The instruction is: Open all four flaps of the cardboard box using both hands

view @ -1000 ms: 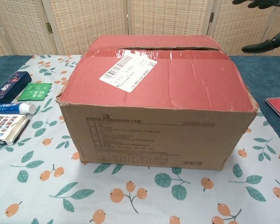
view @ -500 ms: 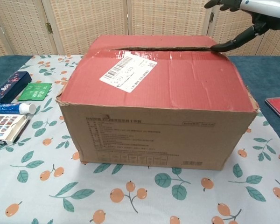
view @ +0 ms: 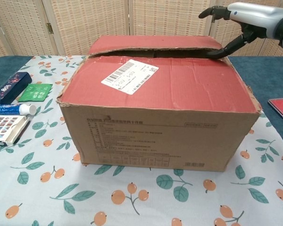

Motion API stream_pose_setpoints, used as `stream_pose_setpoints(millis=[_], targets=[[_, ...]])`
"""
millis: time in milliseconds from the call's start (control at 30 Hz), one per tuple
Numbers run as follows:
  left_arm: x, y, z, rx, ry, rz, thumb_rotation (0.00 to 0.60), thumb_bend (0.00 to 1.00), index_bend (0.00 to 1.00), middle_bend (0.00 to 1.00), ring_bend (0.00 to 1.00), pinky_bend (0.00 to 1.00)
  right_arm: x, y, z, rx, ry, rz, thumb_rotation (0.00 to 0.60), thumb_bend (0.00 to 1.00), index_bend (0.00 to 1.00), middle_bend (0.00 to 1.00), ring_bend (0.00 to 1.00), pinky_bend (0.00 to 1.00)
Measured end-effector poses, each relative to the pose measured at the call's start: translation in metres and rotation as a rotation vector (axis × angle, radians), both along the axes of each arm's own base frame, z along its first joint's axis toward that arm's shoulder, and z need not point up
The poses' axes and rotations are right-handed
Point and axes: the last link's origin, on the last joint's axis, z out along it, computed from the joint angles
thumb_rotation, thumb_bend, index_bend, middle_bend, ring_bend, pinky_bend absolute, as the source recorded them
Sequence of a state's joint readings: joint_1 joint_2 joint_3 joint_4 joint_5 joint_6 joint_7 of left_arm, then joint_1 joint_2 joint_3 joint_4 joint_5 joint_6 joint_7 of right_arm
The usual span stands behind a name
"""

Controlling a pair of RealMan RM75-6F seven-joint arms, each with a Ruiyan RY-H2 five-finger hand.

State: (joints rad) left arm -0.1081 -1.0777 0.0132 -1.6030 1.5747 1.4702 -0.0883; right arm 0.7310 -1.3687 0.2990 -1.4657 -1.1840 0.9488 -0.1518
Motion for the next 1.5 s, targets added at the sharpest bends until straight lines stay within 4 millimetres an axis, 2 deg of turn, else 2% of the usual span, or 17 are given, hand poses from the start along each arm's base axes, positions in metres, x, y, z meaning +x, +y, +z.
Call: stream_pose_setpoints(millis=[267, 567, 1000, 1067, 1167, 1400, 1500], targets=[[-0.003, 0.000, 0.006, 0.019, -0.013, 0.012, 0.600, 0.29, 0.00, 0.00, 0.00, 0.00, 0.013, -0.026, 0.002, -0.036, -0.028, -0.015, 0.436, 0.28, 0.07, 0.00, 0.00, 0.03], [-0.008, 0.001, 0.013, 0.037, -0.027, 0.029, 0.600, 0.30, 0.00, 0.00, 0.00, 0.00, 0.036, -0.049, 0.027, -0.109, -0.091, -0.027, 0.437, 0.28, 0.07, 0.00, 0.00, 0.03], [-0.019, 0.006, 0.025, 0.074, -0.059, 0.077, 0.600, 0.30, 0.00, 0.00, 0.00, 0.00, 0.072, -0.122, 0.056, -0.200, -0.085, -0.135, 0.437, 0.28, 0.07, 0.00, 0.00, 0.03], [-0.021, 0.007, 0.026, 0.077, -0.061, 0.086, 0.600, 0.30, 0.00, 0.00, 0.00, 0.00, 0.075, -0.129, 0.059, -0.207, -0.088, -0.144, 0.437, 0.28, 0.07, 0.00, 0.00, 0.03], [-0.024, 0.008, 0.027, 0.077, -0.060, 0.097, 0.600, 0.30, 0.00, 0.00, 0.00, 0.00, 0.072, -0.137, 0.061, -0.219, -0.082, -0.167, 0.437, 0.28, 0.07, 0.00, 0.00, 0.03], [-0.025, 0.010, 0.026, 0.080, -0.053, 0.108, 0.600, 0.30, 0.00, 0.00, 0.00, 0.00, 0.050, -0.154, 0.066, -0.251, -0.077, -0.234, 0.438, 0.28, 0.07, 0.00, 0.00, 0.03], [-0.026, 0.011, 0.026, 0.081, -0.049, 0.113, 0.600, 0.30, 0.00, 0.00, 0.00, 0.00, 0.045, -0.155, 0.067, -0.245, -0.098, -0.237, 0.442, 0.28, 0.07, 0.00, 0.00, 0.03]])
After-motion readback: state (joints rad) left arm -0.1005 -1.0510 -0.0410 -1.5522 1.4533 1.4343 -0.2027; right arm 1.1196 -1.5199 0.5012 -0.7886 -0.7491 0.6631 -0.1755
